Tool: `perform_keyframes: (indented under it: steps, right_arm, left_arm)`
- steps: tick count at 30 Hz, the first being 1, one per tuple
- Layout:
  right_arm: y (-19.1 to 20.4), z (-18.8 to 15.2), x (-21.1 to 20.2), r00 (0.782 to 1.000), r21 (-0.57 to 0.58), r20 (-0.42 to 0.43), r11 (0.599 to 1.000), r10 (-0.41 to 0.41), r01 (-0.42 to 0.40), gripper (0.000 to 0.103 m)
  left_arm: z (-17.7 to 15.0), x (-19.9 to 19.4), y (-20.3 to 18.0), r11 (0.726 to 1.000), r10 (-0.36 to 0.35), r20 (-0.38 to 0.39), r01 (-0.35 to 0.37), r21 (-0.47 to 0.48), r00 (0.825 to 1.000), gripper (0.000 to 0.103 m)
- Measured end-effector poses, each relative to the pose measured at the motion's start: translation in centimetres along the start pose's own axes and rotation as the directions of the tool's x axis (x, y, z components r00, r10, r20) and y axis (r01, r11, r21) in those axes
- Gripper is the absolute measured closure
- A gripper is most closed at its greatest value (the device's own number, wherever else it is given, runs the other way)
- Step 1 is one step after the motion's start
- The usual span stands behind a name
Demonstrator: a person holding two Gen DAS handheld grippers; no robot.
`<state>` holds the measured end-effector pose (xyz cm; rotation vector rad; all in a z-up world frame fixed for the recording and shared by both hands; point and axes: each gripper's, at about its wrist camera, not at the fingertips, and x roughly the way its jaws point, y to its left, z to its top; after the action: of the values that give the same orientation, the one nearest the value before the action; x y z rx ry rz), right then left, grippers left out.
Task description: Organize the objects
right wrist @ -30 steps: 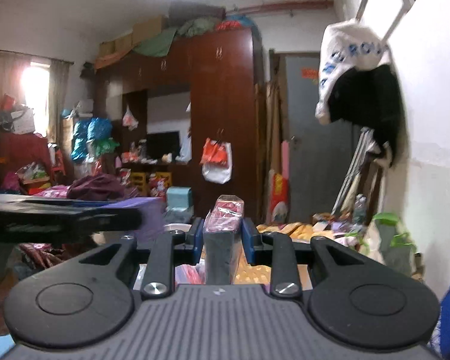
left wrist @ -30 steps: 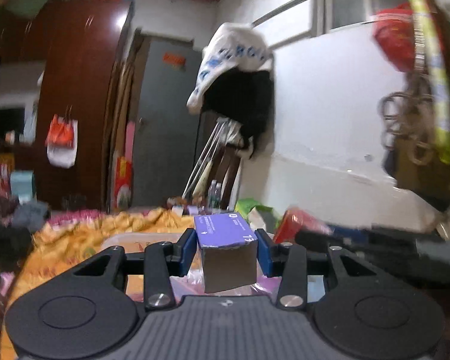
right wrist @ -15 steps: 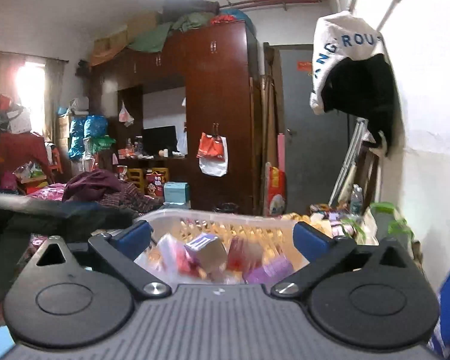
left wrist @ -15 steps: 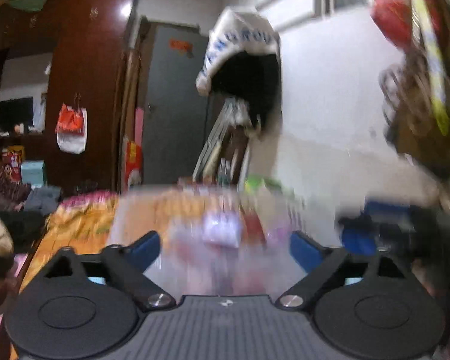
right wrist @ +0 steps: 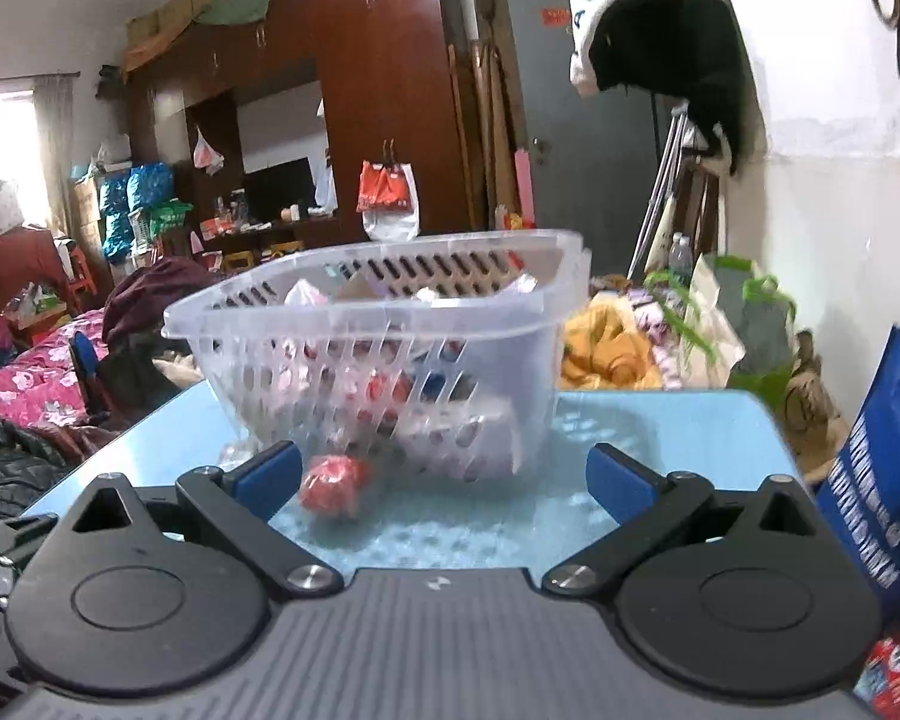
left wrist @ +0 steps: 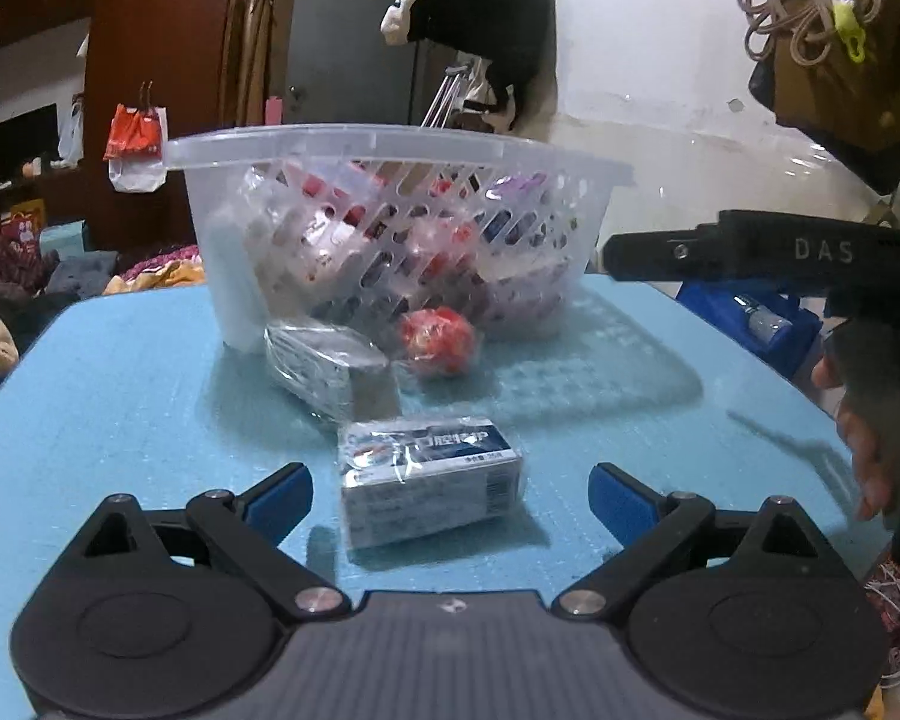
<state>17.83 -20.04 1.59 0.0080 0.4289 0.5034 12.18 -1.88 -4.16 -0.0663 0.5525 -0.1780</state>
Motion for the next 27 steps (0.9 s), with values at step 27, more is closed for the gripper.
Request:
perform_keyframes:
  steps: [27]
  right_arm:
    - [5.0, -1.7, 8.4, 0.982, -0.023, -0.178, 0.997, 0.066, -0.072, 0.028]
  left_arm:
    - [-1.7, -2.9, 5.3, 0.991, 0.074, 0.158, -0.055, -0.124, 0.985, 0.033]
